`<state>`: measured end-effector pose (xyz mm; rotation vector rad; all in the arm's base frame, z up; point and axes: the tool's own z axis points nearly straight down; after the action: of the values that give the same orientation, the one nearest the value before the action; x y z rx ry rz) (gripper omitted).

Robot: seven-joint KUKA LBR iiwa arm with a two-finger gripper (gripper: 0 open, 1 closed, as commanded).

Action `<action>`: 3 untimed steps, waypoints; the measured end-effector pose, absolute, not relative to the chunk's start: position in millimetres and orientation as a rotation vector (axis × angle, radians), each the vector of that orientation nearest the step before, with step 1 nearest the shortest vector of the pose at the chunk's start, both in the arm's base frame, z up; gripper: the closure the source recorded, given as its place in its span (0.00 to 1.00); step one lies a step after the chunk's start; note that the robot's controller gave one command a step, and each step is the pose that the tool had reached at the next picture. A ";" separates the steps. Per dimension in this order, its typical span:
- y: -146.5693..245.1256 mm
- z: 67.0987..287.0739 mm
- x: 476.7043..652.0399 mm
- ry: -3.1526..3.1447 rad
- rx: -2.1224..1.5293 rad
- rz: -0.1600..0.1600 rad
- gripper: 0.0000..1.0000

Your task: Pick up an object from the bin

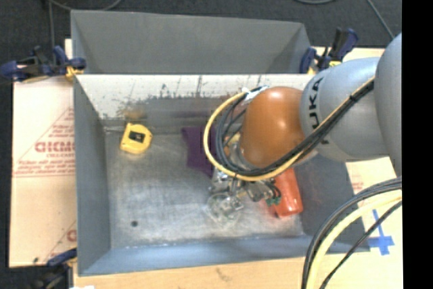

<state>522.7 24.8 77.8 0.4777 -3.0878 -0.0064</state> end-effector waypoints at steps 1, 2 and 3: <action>19.3 123.7 519.2 -3.098 0.502 -0.002 1.00; 18.0 134.7 525.2 -3.118 0.478 0.002 1.00; 14.6 170.6 523.8 -3.094 0.513 -0.002 1.00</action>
Offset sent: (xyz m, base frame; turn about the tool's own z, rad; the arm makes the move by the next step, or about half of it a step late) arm 0.0009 -0.0071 0.0004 0.0330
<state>523.8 14.6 170.6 0.5127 -3.0938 -0.0016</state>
